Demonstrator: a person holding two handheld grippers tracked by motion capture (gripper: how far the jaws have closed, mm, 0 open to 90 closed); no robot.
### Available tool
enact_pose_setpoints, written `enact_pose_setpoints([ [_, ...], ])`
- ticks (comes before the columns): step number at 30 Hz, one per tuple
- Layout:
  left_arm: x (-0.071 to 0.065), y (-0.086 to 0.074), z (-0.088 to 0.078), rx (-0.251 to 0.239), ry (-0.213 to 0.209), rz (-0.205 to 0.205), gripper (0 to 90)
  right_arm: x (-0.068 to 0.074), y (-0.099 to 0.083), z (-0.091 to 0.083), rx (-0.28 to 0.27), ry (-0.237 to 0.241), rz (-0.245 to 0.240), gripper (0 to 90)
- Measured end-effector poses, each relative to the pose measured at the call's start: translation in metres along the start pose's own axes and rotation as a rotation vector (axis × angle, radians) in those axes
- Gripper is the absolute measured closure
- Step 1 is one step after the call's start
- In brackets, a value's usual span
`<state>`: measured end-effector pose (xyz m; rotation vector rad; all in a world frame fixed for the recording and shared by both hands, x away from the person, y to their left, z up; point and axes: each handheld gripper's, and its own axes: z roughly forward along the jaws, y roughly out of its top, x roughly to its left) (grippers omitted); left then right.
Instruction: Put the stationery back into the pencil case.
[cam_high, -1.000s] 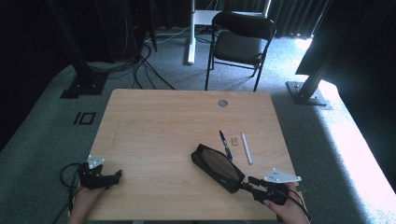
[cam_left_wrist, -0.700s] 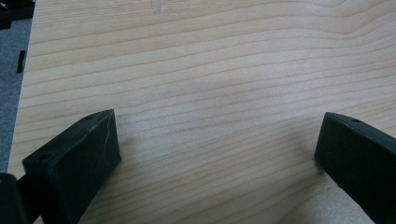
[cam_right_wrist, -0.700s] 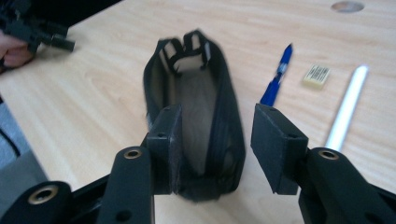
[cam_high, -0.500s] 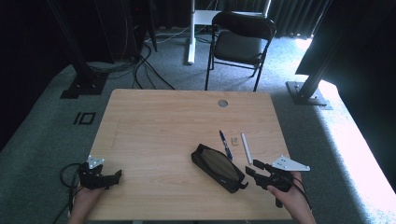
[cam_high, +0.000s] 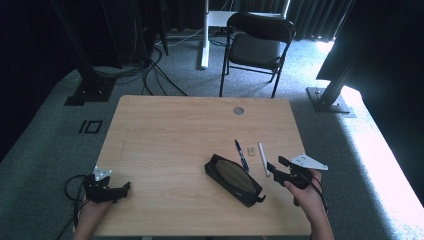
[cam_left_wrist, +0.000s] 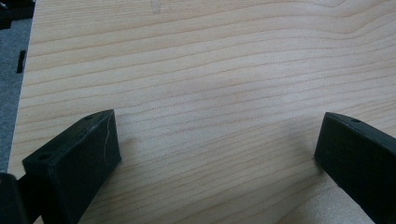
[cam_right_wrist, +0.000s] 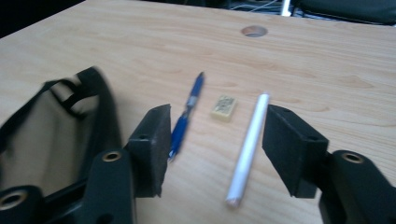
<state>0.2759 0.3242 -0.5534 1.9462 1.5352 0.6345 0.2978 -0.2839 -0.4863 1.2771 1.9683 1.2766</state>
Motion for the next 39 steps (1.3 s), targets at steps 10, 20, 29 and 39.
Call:
enact_pose_setpoints([
  [10, 0.000, 0.000, 0.000, -0.001, -0.001, -0.001, 0.4, -0.019, 0.000, 0.041, 0.071, -0.064, 0.035, 40.4],
  [20, 0.000, 0.000, 0.000, -0.001, -0.001, -0.001, 0.4, -0.024, 0.007, 0.073, 0.123, -0.106, 0.042, 44.9],
  [29, 0.000, 0.000, 0.000, -0.001, -0.001, -0.001, 0.4, -0.026, 0.001, 0.094, 0.189, -0.149, 0.058, 54.3],
  [39, 0.000, 0.000, 0.000, -0.001, -0.001, -0.001, 0.4, -0.023, -0.011, 0.098, 0.235, -0.178, 0.060, 61.7],
])
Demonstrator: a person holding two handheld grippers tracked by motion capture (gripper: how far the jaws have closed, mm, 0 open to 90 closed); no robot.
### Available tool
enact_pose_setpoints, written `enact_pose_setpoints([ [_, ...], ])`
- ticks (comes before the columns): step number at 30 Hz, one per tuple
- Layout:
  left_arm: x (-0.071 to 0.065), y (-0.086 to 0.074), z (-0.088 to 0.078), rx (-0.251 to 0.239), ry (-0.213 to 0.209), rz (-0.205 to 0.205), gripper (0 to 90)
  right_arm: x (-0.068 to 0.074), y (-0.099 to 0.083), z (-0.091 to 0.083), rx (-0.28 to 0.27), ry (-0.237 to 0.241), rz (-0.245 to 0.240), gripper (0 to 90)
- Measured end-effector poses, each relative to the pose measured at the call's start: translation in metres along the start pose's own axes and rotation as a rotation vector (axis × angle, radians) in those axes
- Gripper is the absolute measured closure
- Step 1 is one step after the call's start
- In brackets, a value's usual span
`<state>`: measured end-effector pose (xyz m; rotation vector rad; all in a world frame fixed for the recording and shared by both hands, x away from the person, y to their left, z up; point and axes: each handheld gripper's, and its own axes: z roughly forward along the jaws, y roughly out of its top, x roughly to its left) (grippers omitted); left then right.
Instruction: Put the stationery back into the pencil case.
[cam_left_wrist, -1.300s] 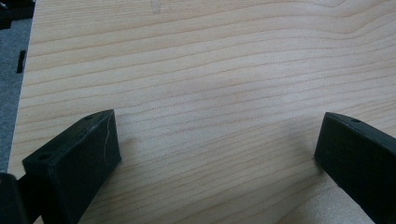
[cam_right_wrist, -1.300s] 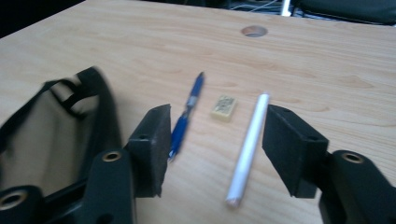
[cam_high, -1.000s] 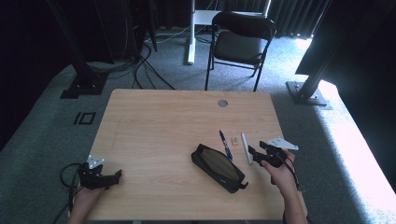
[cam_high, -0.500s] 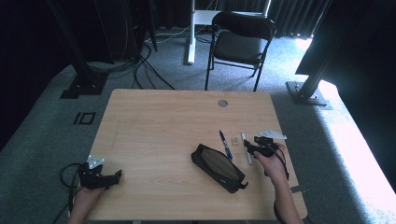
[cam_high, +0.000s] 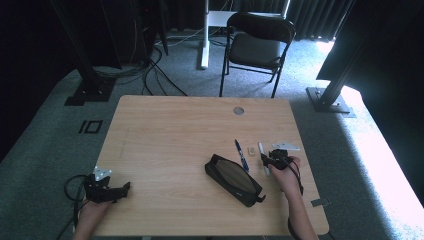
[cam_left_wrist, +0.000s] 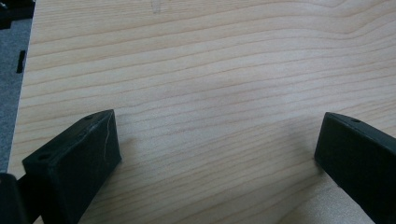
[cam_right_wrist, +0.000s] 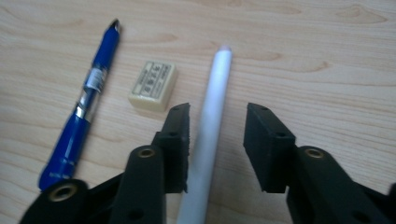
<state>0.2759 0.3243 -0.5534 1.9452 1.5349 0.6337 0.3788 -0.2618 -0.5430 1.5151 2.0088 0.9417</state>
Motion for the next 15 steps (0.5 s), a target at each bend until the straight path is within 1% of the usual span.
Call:
enact_pose_setpoints([
  [2, 0.0000, 0.0000, 0.0000, 0.000, 0.000, 0.000, 0.4, 0.0002, -0.0004, 0.0023, 0.010, -0.005, 0.000, 64.6],
  [4, 0.0000, 0.0000, 0.0000, 0.000, 0.000, 0.000, 0.4, 0.0004, -0.0001, 0.0046, 0.023, -0.011, -0.004, 65.4],
  [5, 0.0000, 0.0000, 0.0000, 0.000, 0.000, 0.000, 0.4, 0.0006, 0.0000, 0.0056, 0.030, -0.019, -0.010, 67.6],
  [6, 0.0000, 0.0000, 0.0000, 0.000, 0.000, 0.000, 0.4, 0.0006, 0.0000, 0.0067, 0.038, -0.028, -0.022, 67.8],
  [9, 0.0000, 0.0000, 0.0000, 0.000, 0.000, 0.000, 0.4, -0.0004, 0.0006, 0.0067, 0.042, -0.044, -0.008, 77.1],
  [10, 0.0000, 0.0000, 0.0000, 0.000, 0.000, 0.000, 0.4, -0.0012, 0.0005, 0.0068, 0.040, -0.050, -0.008, 77.7],
  [12, -0.0001, 0.0000, 0.0001, -0.001, 0.000, -0.001, 0.4, -0.0022, 0.0009, 0.0070, 0.042, -0.053, 0.010, 78.0],
  [14, -0.0001, 0.0000, 0.0001, -0.001, 0.000, -0.001, 0.4, -0.0022, 0.0030, 0.0075, 0.054, -0.065, 0.008, 78.4],
  [15, 0.0000, 0.0000, 0.0000, 0.000, 0.000, 0.000, 0.4, -0.0024, 0.0040, 0.0075, 0.061, -0.062, 0.017, 78.5],
])
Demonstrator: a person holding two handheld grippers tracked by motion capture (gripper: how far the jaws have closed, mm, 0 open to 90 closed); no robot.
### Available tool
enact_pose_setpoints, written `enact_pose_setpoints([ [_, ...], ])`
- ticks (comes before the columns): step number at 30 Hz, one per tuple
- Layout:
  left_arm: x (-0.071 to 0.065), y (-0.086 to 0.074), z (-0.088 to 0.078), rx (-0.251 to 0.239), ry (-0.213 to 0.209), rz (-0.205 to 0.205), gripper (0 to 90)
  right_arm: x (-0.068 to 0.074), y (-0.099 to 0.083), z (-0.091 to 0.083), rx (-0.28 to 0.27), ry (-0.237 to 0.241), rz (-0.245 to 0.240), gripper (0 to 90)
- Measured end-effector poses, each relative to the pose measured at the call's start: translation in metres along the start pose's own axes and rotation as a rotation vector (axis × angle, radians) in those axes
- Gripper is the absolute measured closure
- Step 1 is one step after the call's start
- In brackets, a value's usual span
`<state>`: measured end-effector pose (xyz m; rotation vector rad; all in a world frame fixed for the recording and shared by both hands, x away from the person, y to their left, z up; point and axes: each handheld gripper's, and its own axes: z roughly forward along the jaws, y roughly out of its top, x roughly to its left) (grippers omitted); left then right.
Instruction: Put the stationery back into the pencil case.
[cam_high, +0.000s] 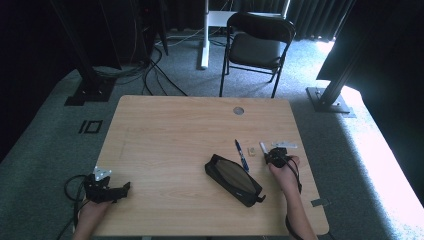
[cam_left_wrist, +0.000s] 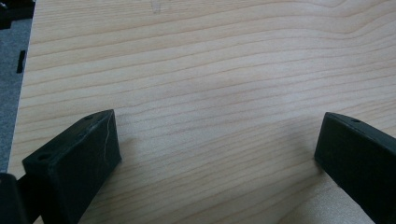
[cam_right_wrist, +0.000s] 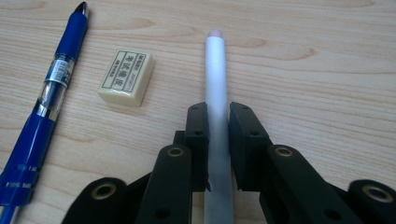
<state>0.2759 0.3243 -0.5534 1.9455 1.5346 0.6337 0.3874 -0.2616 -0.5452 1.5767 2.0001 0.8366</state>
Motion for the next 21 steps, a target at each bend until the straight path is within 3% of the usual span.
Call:
enact_pose_setpoints([
  [9, 0.000, 0.000, 0.000, 0.000, 0.000, 0.000, 0.4, -0.010, 0.005, -0.014, -0.039, 0.057, 0.083, 78.6],
  [21, 0.000, 0.000, 0.000, 0.000, 0.000, 0.000, 0.4, -0.007, 0.018, -0.044, -0.085, 0.127, 0.077, 78.6],
])
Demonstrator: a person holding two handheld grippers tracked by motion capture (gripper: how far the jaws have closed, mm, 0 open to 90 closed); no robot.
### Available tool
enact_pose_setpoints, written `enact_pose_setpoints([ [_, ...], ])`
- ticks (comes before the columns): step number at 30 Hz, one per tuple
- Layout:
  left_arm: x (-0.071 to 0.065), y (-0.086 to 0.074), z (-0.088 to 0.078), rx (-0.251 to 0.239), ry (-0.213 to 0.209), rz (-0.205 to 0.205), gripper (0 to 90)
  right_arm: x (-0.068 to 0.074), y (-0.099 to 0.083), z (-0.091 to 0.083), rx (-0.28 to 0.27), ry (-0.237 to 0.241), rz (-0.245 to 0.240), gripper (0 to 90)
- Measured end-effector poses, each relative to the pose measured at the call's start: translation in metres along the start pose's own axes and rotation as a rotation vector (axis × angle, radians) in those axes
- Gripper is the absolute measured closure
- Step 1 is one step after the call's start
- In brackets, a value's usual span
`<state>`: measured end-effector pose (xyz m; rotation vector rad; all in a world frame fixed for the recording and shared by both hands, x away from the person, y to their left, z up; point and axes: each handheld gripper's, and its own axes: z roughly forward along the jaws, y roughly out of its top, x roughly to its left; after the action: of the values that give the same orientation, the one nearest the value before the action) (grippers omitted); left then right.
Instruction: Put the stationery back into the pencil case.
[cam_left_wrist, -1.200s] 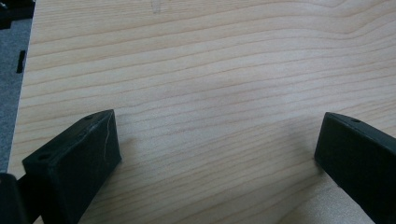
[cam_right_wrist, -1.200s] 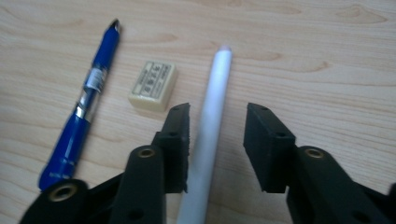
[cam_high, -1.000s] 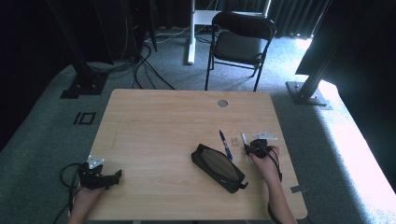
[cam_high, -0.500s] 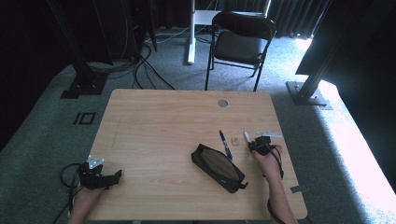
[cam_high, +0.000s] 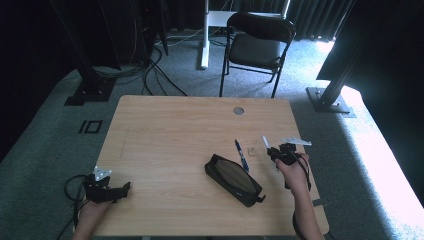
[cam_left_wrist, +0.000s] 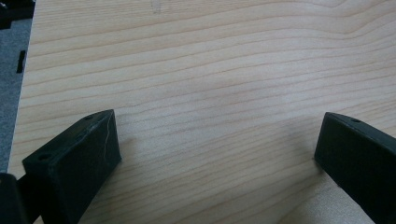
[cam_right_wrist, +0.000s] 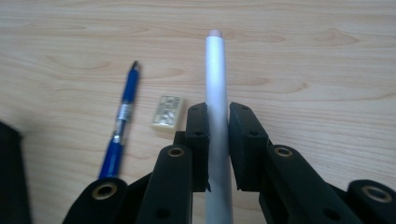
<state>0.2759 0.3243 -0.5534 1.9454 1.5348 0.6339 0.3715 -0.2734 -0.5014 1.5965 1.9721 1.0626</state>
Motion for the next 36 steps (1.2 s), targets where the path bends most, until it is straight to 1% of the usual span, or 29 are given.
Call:
enact_pose_setpoints([
  [2, 0.000, 0.000, 0.000, 0.000, 0.000, 0.000, 0.4, 0.003, 0.002, -0.003, -0.008, 0.005, -0.013, 78.6],
  [3, 0.000, 0.000, 0.000, -0.002, 0.000, -0.002, 0.4, 0.005, 0.003, -0.006, -0.007, 0.020, -0.022, 78.6],
  [4, 0.000, 0.000, 0.000, 0.000, 0.000, 0.000, 0.4, 0.007, 0.005, -0.008, -0.021, 0.028, -0.023, 78.6],
  [8, 0.000, 0.000, 0.000, 0.000, 0.000, 0.000, 0.4, 0.018, 0.010, -0.016, -0.028, 0.069, -0.053, 78.5],
  [10, 0.000, 0.000, 0.000, 0.000, 0.000, 0.000, 0.4, 0.022, 0.012, -0.018, -0.034, 0.081, -0.057, 78.5],
  [12, 0.000, 0.000, 0.000, -0.001, 0.000, -0.001, 0.4, 0.025, 0.013, -0.020, -0.045, 0.104, -0.049, 78.5],
  [13, 0.000, 0.000, 0.000, 0.000, 0.000, 0.000, 0.4, 0.027, 0.014, -0.020, -0.040, 0.107, -0.061, 78.6],
  [15, 0.000, 0.000, 0.000, 0.000, 0.000, 0.000, 0.4, 0.031, 0.015, -0.023, -0.050, 0.127, -0.060, 78.5],
  [16, 0.000, 0.000, 0.000, 0.000, 0.000, 0.000, 0.4, 0.034, 0.016, -0.024, -0.047, 0.133, -0.075, 78.5],
  [17, 0.000, 0.000, 0.000, 0.000, 0.000, 0.000, 0.4, 0.036, 0.016, -0.026, -0.054, 0.135, -0.081, 78.6],
  [24, 0.000, 0.000, 0.000, 0.000, 0.000, 0.000, 0.4, 0.047, 0.017, -0.038, -0.047, 0.186, -0.132, 78.6],
  [25, 0.000, 0.000, 0.000, 0.000, 0.000, 0.000, 0.4, 0.048, 0.016, -0.040, -0.055, 0.201, -0.127, 78.6],
  [26, 0.000, 0.000, 0.000, 0.000, 0.000, 0.000, 0.4, 0.049, 0.016, -0.042, -0.050, 0.210, -0.135, 78.6],
  [28, 0.000, 0.000, 0.000, 0.000, 0.000, 0.000, 0.4, 0.051, 0.016, -0.043, -0.051, 0.215, -0.135, 78.6],
  [29, 0.000, 0.000, 0.000, 0.000, 0.000, 0.000, 0.4, 0.055, 0.016, -0.048, -0.058, 0.245, -0.145, 78.6],
  [30, 0.000, 0.000, 0.000, 0.000, 0.000, 0.000, 0.4, 0.056, 0.016, -0.049, -0.064, 0.256, -0.142, 78.6],
  [33, 0.000, 0.000, 0.000, 0.000, 0.000, 0.000, 0.4, 0.062, 0.016, -0.054, -0.067, 0.285, -0.161, 78.6],
  [35, 0.000, 0.000, 0.000, 0.000, 0.000, 0.000, 0.4, 0.065, 0.015, -0.057, -0.059, 0.297, -0.185, 78.6],
  [36, 0.000, 0.000, 0.000, 0.000, 0.000, 0.000, 0.4, 0.067, 0.015, -0.058, -0.063, 0.310, -0.187, 78.6],
])
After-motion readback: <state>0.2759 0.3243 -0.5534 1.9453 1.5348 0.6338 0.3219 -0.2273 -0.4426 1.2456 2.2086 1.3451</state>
